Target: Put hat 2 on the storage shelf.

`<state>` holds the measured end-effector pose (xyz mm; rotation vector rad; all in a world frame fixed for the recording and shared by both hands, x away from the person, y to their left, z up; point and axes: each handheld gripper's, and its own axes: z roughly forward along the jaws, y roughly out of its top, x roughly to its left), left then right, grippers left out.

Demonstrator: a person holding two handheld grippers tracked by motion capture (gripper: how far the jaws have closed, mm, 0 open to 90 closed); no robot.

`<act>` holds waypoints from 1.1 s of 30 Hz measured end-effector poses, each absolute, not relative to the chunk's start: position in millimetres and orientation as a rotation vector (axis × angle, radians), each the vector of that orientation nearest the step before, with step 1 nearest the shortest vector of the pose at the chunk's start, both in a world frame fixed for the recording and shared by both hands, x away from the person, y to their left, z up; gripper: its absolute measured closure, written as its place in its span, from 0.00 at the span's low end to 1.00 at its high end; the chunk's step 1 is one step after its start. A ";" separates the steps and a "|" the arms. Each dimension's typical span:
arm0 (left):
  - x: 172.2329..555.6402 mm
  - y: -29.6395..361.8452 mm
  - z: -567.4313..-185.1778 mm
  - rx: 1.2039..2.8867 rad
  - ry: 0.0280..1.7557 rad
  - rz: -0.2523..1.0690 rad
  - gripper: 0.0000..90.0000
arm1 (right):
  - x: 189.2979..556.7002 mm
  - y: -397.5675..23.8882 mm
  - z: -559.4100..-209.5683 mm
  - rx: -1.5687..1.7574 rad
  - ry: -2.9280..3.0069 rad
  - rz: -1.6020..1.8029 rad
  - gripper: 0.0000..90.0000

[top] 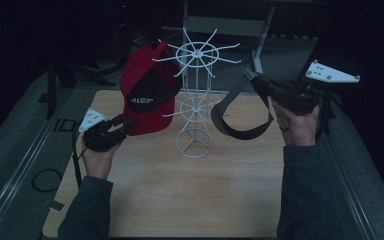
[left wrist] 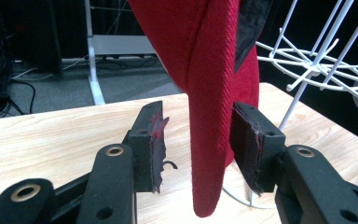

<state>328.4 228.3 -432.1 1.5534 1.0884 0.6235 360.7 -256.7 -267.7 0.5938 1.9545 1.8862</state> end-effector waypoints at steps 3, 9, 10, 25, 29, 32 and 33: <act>328.4 227.8 -431.4 1.552 1.086 0.625 0.62 | 359.8 -256.0 -265.3 0.583 1.959 1.881 0.98; 328.3 228.2 -430.2 1.551 1.084 0.626 0.62 | 358.8 -255.7 -261.8 0.568 1.954 1.888 0.98; 328.3 228.4 -429.9 1.551 1.086 0.628 0.62 | 358.1 -255.4 -260.4 0.563 1.951 1.895 0.98; 328.8 224.9 -430.1 1.559 1.075 0.625 0.63 | 355.9 -256.9 -251.5 0.544 1.921 1.912 0.98; 328.8 224.4 -429.9 1.557 1.074 0.624 0.63 | 356.4 -254.7 -249.6 0.541 1.922 1.910 0.98; 328.9 224.1 -430.1 1.560 1.071 0.624 0.65 | 358.0 -252.8 -248.4 0.539 1.922 1.909 0.98; 329.0 224.1 -430.1 1.559 1.071 0.625 0.65 | 358.8 -252.2 -248.0 0.541 1.923 1.910 0.98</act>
